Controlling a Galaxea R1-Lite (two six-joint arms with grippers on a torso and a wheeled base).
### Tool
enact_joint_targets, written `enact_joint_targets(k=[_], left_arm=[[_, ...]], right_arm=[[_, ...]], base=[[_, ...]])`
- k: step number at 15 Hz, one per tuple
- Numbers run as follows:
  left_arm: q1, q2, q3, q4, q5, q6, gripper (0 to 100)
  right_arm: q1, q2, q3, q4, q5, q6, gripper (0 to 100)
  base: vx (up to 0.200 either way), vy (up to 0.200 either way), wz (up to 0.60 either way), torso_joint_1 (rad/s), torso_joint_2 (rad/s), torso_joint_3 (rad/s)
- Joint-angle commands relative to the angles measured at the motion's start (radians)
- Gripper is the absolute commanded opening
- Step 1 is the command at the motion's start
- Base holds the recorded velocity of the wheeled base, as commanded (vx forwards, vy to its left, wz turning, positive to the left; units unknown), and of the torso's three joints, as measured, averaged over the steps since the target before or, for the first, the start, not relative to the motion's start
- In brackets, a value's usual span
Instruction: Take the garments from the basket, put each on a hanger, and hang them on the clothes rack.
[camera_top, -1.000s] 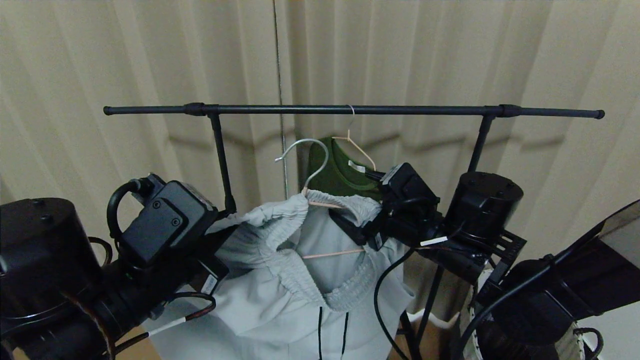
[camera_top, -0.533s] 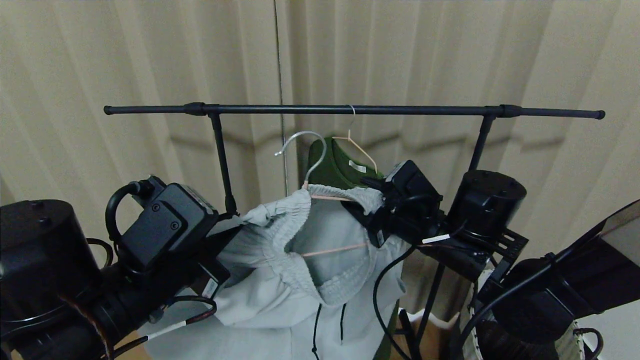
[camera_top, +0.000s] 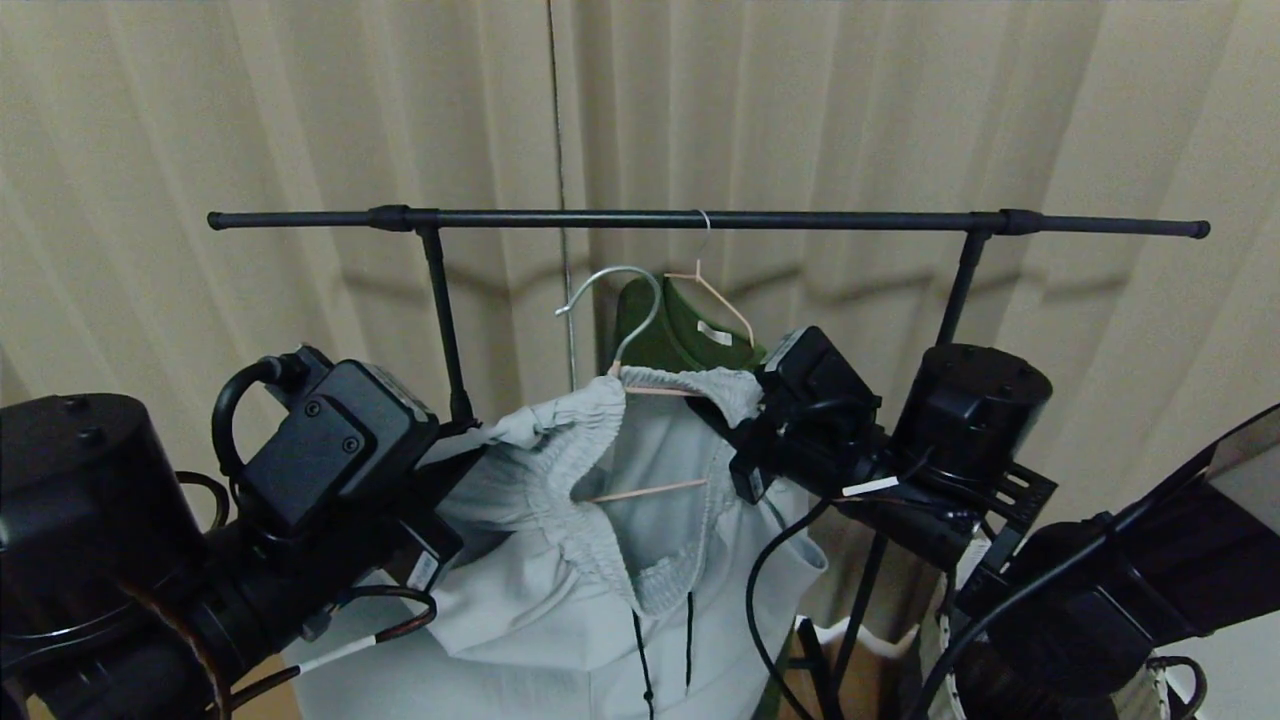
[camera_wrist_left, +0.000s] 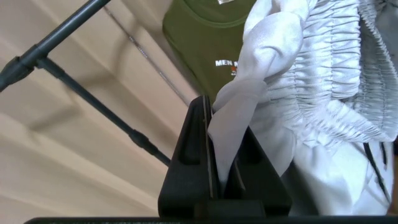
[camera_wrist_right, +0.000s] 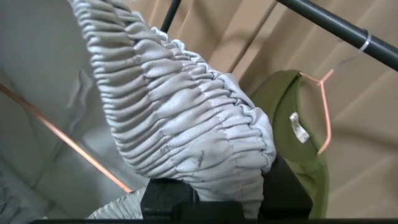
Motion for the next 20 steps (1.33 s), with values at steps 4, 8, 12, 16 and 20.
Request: enact_joint_targets(k=[4,8,12,16,20], left_arm=[[0.000,0.010,-0.013,0.000,0.002,-0.001,0],[0.002,0.017,-0.020,0.000,0.002,-0.002,0],[-0.001,0.033,-0.023,0.000,0.001,-0.002,0],[-0.003,0.031,-0.024,-0.003,-0.001,-0.005,0],[-0.003,0.034,-0.013,-0.071,-0.001,-0.005,0]], right_arm=[[0.022,-0.047,0.038,0.006,-0.001,-0.001,0],[0.022,-0.045,0.037,0.000,-0.003,-0.004,100],[0.024,-0.039,0.043,-0.020,0.003,-0.024,100],[0.033,-0.025,0.061,-0.020,0.003,-0.024,100],[0.033,-0.013,0.067,-0.020,0.003,-0.024,100]], base=[[0.000,0.000,0.00,0.000,0.00,0.000],[0.000,0.000,0.00,0.000,0.00,0.000],[0.000,0.000,0.00,0.000,0.00,0.000],[0.000,0.000,0.00,0.000,0.00,0.000],[0.000,0.000,0.00,0.000,0.00,0.000]])
